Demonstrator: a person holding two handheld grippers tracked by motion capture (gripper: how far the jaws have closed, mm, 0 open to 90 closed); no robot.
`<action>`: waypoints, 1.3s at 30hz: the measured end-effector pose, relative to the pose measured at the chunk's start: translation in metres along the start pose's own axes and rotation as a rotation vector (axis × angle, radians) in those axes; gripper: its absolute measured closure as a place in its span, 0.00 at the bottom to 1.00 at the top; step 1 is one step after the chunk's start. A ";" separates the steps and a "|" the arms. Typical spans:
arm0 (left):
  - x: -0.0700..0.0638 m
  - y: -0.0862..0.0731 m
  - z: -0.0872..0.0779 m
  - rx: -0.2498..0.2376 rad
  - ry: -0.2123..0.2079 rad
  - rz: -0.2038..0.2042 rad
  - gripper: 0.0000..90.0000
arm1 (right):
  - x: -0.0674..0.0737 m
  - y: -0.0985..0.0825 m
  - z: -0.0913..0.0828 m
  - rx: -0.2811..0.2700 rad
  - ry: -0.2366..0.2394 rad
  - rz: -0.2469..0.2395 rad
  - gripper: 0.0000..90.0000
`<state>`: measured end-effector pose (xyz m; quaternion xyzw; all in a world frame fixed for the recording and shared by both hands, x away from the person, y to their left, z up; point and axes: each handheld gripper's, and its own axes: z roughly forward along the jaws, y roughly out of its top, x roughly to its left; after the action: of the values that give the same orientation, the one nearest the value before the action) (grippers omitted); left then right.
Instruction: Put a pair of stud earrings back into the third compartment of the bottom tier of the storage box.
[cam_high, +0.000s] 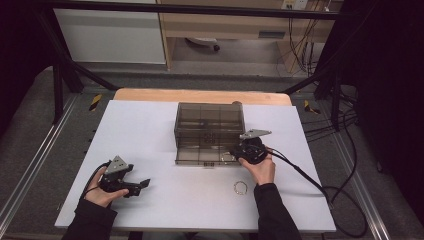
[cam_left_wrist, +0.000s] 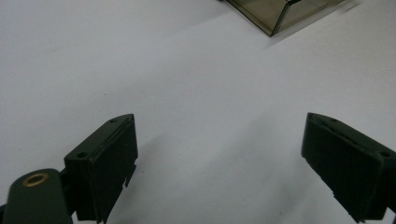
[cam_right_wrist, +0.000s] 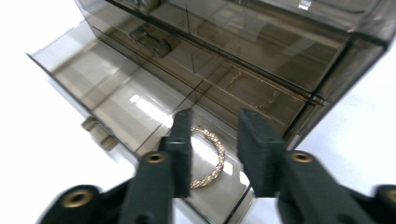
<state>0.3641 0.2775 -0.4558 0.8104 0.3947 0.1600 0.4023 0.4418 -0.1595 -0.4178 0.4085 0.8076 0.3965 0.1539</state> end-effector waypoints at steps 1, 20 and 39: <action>0.000 0.000 0.000 0.000 0.000 0.000 0.12 | 0.000 0.000 -0.003 -0.002 0.007 0.002 0.69; 0.000 0.000 0.000 -0.002 0.000 0.001 0.11 | 0.010 -0.003 -0.045 -0.025 0.014 -0.008 0.14; -0.001 0.001 0.000 -0.001 0.002 0.007 0.11 | 0.014 -0.028 -0.062 -0.008 0.038 0.033 0.01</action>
<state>0.3635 0.2766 -0.4549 0.8115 0.3921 0.1623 0.4016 0.3824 -0.1910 -0.3986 0.4138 0.8019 0.4099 0.1335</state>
